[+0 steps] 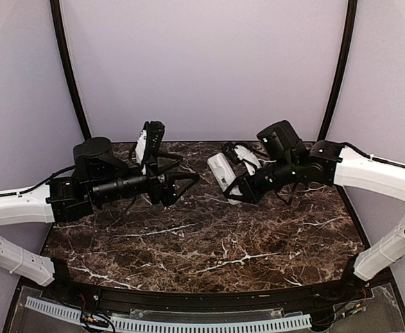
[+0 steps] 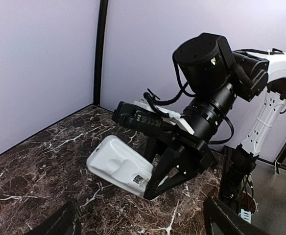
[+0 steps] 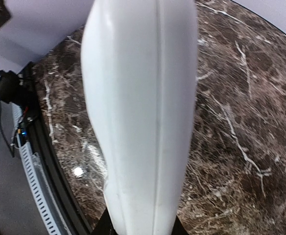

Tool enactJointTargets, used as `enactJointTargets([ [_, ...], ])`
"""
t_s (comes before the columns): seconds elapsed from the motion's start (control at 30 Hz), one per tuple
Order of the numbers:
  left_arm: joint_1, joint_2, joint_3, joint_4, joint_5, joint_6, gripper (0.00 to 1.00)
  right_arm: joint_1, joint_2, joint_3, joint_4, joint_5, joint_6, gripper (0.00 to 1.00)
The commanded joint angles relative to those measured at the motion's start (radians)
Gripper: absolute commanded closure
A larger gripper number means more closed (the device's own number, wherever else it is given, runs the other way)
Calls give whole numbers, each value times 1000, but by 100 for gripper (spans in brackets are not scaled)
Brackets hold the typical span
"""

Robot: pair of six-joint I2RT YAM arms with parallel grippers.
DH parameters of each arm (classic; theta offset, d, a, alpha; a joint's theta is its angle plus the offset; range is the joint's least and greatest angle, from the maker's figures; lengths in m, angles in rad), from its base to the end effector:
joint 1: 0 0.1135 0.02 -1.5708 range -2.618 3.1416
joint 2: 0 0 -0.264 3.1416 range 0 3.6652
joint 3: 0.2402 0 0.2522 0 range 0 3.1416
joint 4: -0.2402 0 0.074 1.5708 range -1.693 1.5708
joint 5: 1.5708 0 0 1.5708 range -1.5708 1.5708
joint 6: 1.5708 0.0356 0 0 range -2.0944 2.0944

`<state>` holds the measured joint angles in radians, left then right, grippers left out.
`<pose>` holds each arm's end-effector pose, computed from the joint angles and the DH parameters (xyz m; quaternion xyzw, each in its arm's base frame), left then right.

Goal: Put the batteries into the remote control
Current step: Pass from the left arm to the right, then pass from the right arm to the left

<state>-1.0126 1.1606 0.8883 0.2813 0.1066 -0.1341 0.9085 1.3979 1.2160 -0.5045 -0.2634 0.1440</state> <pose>0.1431 -0.2363 0.3485 0.3332 0.6201 -0.4163 0.5755 0.1834 0.2503 0.3196 -0.3863 0.8104 0.3157 0.3072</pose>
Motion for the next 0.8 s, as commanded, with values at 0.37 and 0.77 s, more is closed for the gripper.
enactJointTargets([
  [0.37, 2, 201, 41, 154, -217, -420, 36, 53, 28, -10, 193, 409, 195, 100],
  [0.77, 5, 270, 51, 326, -196, -387, 21, 75, 40, -49, 369, 241, 171, 100],
])
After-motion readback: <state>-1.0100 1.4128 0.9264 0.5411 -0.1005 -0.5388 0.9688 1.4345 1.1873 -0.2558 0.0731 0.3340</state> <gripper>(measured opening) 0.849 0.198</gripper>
